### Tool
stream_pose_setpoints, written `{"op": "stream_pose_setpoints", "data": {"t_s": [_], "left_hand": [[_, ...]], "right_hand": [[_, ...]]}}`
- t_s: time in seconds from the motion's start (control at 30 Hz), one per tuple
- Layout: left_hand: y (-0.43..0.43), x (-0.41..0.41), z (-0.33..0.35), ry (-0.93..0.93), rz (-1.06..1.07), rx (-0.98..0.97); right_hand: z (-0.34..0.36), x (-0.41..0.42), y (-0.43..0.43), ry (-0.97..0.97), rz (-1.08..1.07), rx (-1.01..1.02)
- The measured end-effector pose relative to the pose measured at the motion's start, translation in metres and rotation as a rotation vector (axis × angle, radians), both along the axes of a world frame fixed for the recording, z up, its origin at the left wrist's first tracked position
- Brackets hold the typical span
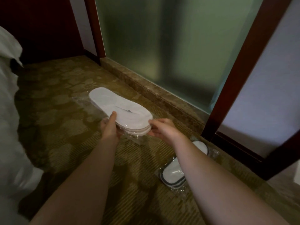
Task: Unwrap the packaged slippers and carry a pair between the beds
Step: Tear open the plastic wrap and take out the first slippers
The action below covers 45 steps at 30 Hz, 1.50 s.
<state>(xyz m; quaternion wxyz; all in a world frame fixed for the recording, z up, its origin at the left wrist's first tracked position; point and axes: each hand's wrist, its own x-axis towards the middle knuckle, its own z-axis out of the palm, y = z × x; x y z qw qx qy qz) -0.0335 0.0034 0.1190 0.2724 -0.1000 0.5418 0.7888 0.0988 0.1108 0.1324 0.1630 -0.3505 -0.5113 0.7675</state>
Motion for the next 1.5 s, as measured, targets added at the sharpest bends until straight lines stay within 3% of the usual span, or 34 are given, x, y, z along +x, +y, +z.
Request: {"op": "stream_pose_setpoints", "data": {"t_s": [0.17,0.37,0.57,0.93,1.23,1.5], "left_hand": [[0.001,-0.001,-0.006,-0.034,0.087,-0.035],[-0.001,-0.009,-0.011,-0.045,0.174,-0.071],[0.002,-0.002,-0.008,-0.132,-0.078,-0.035],[0.008,0.009,-0.004,-0.034,-0.451,-0.137],[-0.014,-0.010,-0.014,-0.013,-0.266,-0.138],[-0.024,-0.021,-0.030,-0.004,-0.304,-0.488]], "right_hand": [[-0.001,0.010,0.008,-0.050,0.146,-0.050],[-0.007,0.014,0.014,-0.126,0.062,-0.029],[-0.012,0.018,0.016,-0.014,0.067,-0.196],[-0.027,0.025,0.034,-0.001,-0.566,0.010],[-0.039,0.063,0.056,-0.107,-0.657,0.047],[-0.048,0.089,0.069,-0.167,-0.638,0.015]]}}
